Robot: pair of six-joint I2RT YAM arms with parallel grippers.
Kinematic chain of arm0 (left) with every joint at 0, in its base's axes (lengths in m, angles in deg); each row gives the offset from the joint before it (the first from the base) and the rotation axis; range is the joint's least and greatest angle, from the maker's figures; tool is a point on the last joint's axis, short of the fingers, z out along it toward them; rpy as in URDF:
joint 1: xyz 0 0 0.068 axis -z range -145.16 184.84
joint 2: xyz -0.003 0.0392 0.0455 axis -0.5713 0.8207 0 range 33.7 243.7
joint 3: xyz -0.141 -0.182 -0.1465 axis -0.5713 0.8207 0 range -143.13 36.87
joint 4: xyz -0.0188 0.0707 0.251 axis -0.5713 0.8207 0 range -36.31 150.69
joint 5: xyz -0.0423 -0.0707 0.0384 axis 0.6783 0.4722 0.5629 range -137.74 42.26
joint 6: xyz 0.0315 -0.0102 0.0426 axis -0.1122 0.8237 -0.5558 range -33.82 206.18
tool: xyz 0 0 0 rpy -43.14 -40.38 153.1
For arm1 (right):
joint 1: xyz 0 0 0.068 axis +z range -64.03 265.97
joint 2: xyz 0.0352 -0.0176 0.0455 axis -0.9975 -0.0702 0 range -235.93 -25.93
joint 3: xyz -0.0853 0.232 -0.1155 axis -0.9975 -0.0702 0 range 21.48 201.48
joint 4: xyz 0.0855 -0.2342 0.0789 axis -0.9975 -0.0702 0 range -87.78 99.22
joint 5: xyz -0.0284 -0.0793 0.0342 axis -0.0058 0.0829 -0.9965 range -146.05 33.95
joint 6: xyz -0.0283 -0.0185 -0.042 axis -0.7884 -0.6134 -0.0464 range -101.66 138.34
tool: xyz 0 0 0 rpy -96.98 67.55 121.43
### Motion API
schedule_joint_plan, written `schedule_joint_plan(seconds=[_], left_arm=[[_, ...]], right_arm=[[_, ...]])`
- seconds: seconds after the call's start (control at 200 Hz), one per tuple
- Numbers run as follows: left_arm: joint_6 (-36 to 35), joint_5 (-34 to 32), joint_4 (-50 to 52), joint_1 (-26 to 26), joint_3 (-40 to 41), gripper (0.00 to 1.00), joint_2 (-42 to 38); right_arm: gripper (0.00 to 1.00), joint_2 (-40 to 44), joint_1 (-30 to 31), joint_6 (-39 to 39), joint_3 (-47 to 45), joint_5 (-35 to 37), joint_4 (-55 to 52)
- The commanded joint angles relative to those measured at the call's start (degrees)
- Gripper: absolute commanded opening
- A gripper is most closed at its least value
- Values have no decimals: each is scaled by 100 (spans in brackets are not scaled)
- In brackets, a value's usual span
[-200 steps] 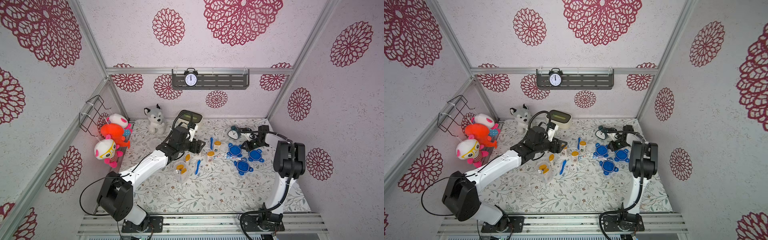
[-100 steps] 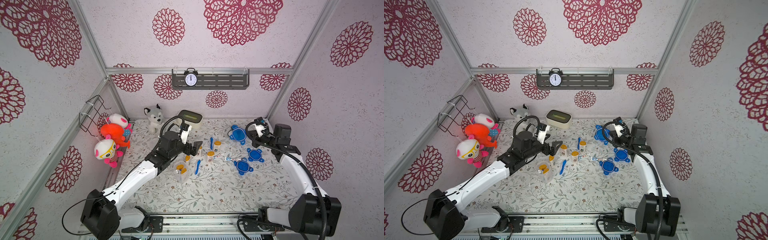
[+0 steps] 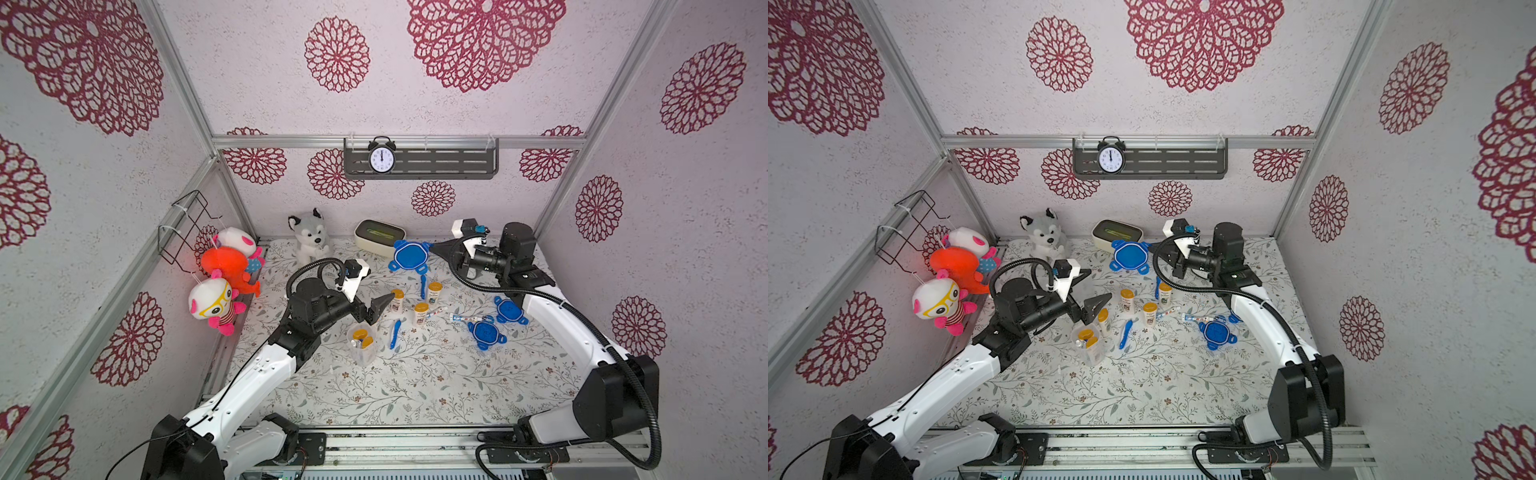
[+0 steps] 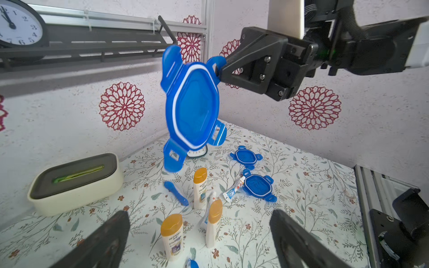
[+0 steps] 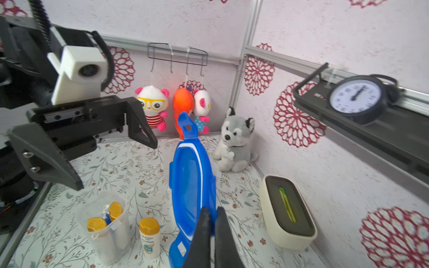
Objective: Pack away toiletry kits
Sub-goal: Pick up the lid from the center of the board.
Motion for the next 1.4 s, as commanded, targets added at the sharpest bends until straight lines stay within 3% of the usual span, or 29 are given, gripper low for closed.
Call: schedule_joint_plan(seconds=[0.0, 0.225, 0.325, 0.545, 0.65, 0.731, 0.796, 0.846, 0.886, 0.956, 1.111, 1.231, 1.306, 1.396], left_arm=[[-227, 102, -339, -35, 0, 96, -76], [-339, -404, -334, -154, -92, 90, -136], [-474, -85, -316, -202, -157, 88, -99], [-535, 462, 9, -227, -563, 51, 255], [-492, 585, -51, -229, -620, 44, 325], [-549, 575, -25, -228, -658, 24, 362], [-777, 373, 194, -222, -758, 0, 424], [-992, 69, 411, -224, -859, 0, 482], [-1222, -254, 469, -229, -900, 0, 521], [-1891, -739, 48, -191, -770, 0, 603], [-3406, -1490, -1244, -18, -557, 0, 1074], [-4550, -1307, -2124, 31, -472, 0, 1561], [-4873, -1337, -2788, 82, -463, 0, 1859], [-5029, -1367, -2872, 149, -661, 0, 2034]], right_arm=[[0, -109, 169, 68, 347, -738, 318], [0, -306, 319, 37, 466, -1136, 264], [0, -363, 375, 37, 531, -1295, 207], [0, -456, 502, -165, 680, -1417, -96], [0, -509, 579, -462, 833, -1355, -573], [1, -497, 606, -413, 835, -1210, -612], [30, -376, 645, 189, 616, -617, -133], [45, -208, 649, 994, 375, 341, 355], [51, -86, 643, 1855, 229, 1137, 584], [52, 99, 629, 3395, 102, 2012, 520], [51, 428, 733, 6145, -417, 2165, 1172], [53, 462, 883, 6971, -276, 2337, 857], [54, 405, 962, 7400, -89, 2659, 395], [54, 272, 976, 7697, -32, 2589, 479]])
